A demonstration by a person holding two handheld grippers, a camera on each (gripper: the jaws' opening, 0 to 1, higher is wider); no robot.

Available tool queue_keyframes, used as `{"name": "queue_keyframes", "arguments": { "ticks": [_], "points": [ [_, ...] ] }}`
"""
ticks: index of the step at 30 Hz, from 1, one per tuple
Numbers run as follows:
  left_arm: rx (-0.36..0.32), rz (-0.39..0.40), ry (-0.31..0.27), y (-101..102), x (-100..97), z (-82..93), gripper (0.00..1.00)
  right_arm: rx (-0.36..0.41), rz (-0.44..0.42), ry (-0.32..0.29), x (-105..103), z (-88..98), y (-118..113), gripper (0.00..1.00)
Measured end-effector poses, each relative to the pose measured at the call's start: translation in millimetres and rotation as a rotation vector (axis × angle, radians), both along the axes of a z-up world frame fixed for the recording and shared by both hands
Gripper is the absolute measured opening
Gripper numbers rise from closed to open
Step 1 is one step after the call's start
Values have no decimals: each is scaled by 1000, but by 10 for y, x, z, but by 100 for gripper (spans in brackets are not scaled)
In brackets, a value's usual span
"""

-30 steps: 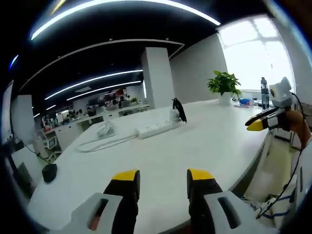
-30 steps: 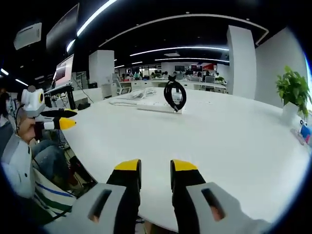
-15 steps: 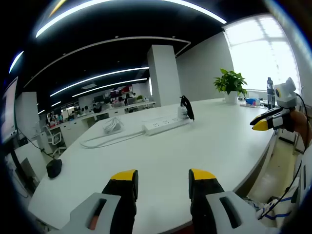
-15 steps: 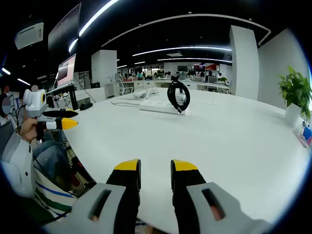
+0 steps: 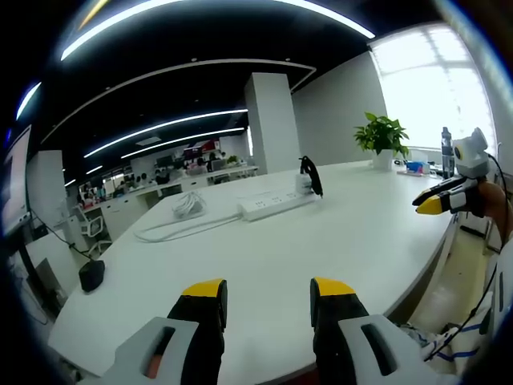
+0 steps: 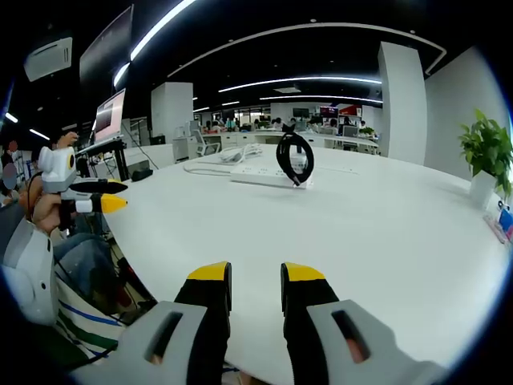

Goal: Straighten the power strip on the desk, plug the charger into it

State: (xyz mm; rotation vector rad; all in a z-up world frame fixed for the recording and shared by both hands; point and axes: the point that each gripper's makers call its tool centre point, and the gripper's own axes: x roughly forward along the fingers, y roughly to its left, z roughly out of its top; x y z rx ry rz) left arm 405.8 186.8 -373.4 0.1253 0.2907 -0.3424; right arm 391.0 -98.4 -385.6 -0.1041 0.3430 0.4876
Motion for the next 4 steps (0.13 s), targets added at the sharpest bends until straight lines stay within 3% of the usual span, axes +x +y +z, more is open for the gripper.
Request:
{"name": "queue_keyframes", "arguments": {
  "ticks": [4],
  "points": [
    [-1,3,-1,8,4,-1,41,-3,1,-4,-1,13,11,23]
  ]
}}
